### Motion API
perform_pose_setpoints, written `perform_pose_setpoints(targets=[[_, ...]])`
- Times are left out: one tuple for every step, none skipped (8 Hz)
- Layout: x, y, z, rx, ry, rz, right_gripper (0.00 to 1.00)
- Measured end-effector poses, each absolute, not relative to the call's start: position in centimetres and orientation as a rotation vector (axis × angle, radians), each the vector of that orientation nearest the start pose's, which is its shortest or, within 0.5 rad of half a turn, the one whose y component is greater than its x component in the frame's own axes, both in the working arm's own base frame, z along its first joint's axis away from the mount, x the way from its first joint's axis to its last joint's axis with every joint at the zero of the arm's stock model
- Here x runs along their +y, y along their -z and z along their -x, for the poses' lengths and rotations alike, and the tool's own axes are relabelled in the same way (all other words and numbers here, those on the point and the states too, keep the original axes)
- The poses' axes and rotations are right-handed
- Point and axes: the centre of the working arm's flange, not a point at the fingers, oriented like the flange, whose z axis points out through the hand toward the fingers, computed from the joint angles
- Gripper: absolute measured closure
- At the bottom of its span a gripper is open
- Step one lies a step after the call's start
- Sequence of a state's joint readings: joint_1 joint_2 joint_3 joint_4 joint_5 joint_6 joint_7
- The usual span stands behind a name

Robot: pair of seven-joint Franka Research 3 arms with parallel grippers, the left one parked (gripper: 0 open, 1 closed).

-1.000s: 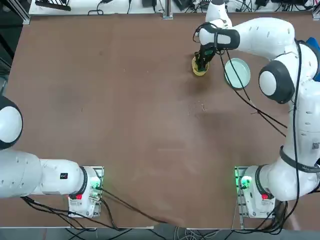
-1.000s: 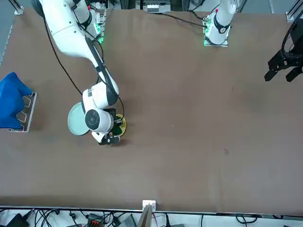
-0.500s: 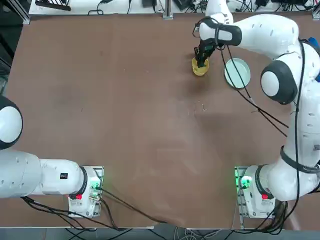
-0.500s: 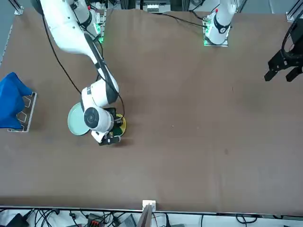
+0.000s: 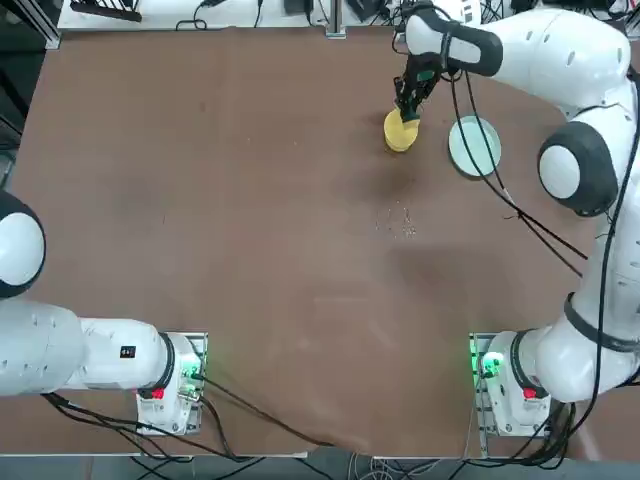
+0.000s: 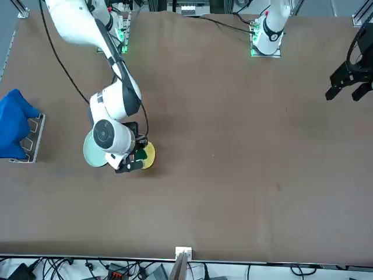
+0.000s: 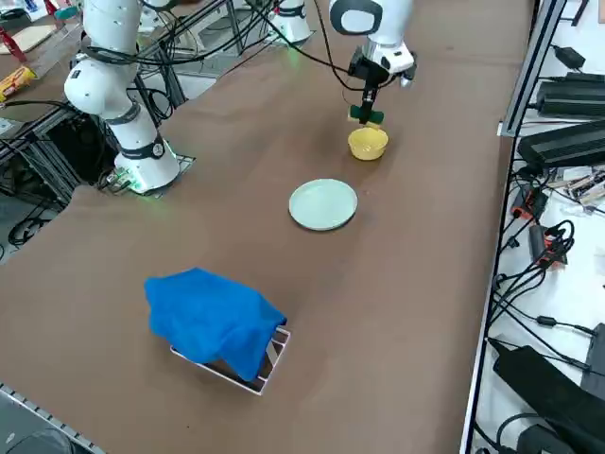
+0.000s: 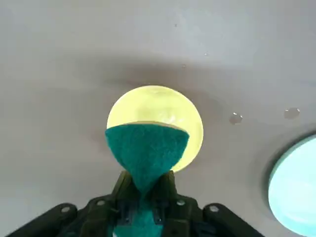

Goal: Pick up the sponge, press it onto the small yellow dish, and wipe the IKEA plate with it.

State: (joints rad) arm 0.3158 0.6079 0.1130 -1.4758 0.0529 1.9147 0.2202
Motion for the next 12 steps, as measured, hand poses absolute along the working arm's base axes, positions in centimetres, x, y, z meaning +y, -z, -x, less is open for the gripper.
perform_pose_setpoints(targets=[[28.0,-31.2,-63.3,-0.264,-0.299,3.061,0.8],[28.0,-31.1,-63.2,-0.264,-0.302,3.061,0.8],[28.0,-31.1,-63.2,-0.264,-0.304,3.061,0.8],[28.0,-31.0,-63.2,-0.264,-0.306,3.062,0.8],[27.9,-30.9,-63.2,-0.264,-0.308,3.062,0.8],[27.9,-30.8,-63.1,-0.264,-0.311,3.062,0.8],[27.9,-30.7,-63.1,-0.265,-0.314,3.062,0.8],[27.9,-30.6,-63.0,-0.265,-0.318,3.063,0.81],[27.9,-30.4,-62.9,-0.266,-0.327,3.063,0.81],[28.0,-30.0,-62.8,-0.267,-0.337,3.064,0.9],[28.0,-29.8,-62.7,-0.269,-0.343,3.064,0.9],[27.9,-29.7,-62.7,-0.269,-0.345,3.064,0.9]])
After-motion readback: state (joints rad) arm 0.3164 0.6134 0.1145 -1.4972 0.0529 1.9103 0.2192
